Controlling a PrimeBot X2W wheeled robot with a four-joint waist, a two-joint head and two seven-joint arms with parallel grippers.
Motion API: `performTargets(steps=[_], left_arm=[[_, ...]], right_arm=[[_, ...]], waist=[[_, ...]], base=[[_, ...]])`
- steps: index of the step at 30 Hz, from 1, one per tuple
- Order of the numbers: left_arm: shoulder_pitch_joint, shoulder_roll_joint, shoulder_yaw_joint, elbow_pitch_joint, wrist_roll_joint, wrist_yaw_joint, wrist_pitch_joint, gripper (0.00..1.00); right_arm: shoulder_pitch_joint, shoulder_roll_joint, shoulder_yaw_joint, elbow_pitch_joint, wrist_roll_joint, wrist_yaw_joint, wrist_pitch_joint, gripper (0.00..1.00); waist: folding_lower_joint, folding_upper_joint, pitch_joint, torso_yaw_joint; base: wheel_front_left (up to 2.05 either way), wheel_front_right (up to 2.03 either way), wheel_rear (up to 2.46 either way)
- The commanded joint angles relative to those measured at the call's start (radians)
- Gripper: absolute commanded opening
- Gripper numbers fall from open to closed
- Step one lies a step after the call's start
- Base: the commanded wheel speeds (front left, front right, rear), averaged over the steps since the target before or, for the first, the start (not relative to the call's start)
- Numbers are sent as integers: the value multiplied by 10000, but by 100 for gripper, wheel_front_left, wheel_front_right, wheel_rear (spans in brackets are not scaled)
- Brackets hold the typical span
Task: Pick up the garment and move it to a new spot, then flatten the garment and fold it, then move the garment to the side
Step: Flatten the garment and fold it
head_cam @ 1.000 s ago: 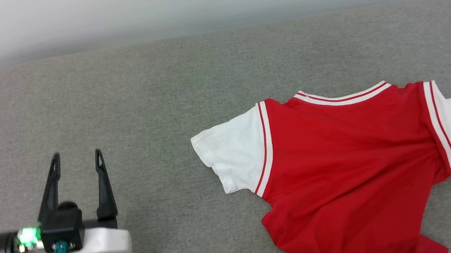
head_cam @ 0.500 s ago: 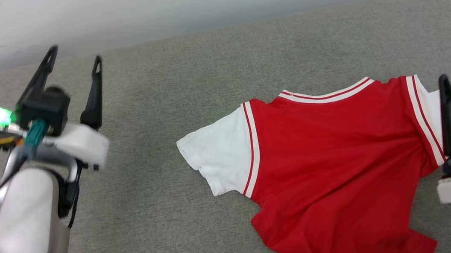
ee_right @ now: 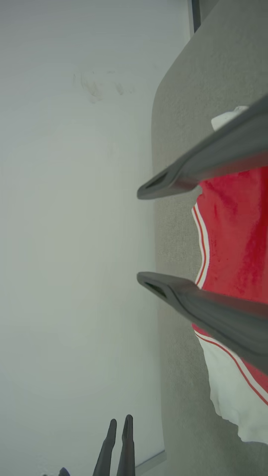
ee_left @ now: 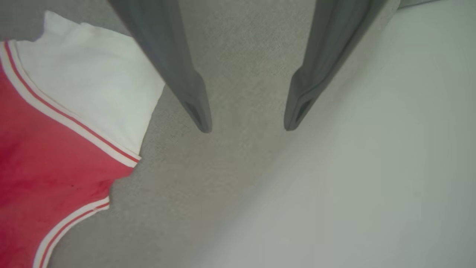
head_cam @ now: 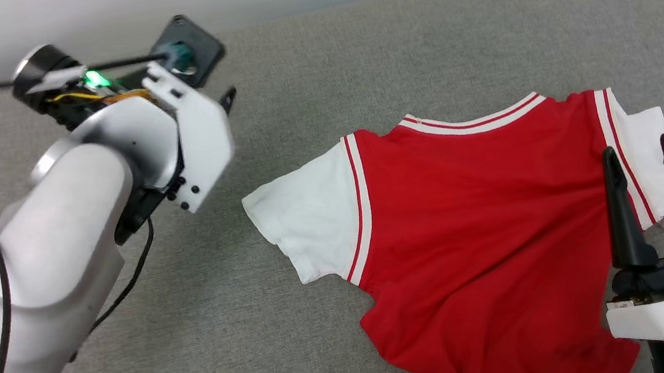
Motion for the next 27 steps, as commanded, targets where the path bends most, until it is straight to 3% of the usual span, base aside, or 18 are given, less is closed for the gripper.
performTargets(steps=[1, 7, 13, 20, 27], left_arm=[[-354, 192, -614, -79, -530, 10, 591, 100], [-1737, 771, -3019, -442, -2551, 7, 2602, 100], [-2696, 1078, -4765, -393, -3810, 6, 3700, 100], [-2965, 1120, -5346, -373, -4490, 6, 4925, 100], [-2232, 1253, -5487, -1057, -3979, -6, 6210, 100]], right_arm=[[-8, 65, 65, 92, 59, -11, -47, 100], [-294, 91, 299, 293, 51, -11, -56, 100], [-603, 96, 529, 337, 76, -11, -56, 100], [-941, 97, 830, 410, 94, -11, -57, 100], [-1170, 97, 957, 428, 150, -12, -57, 100]], waist=[[0, 0, 189, -103], [0, 0, 726, -347], [0, 0, 1323, -609], [0, 0, 1900, -865], [0, 0, 2200, -946]], base=[[0, 0, 0], [0, 0, 0], [0, 0, 0], [0, 0, 0], [0, 0, 0]])
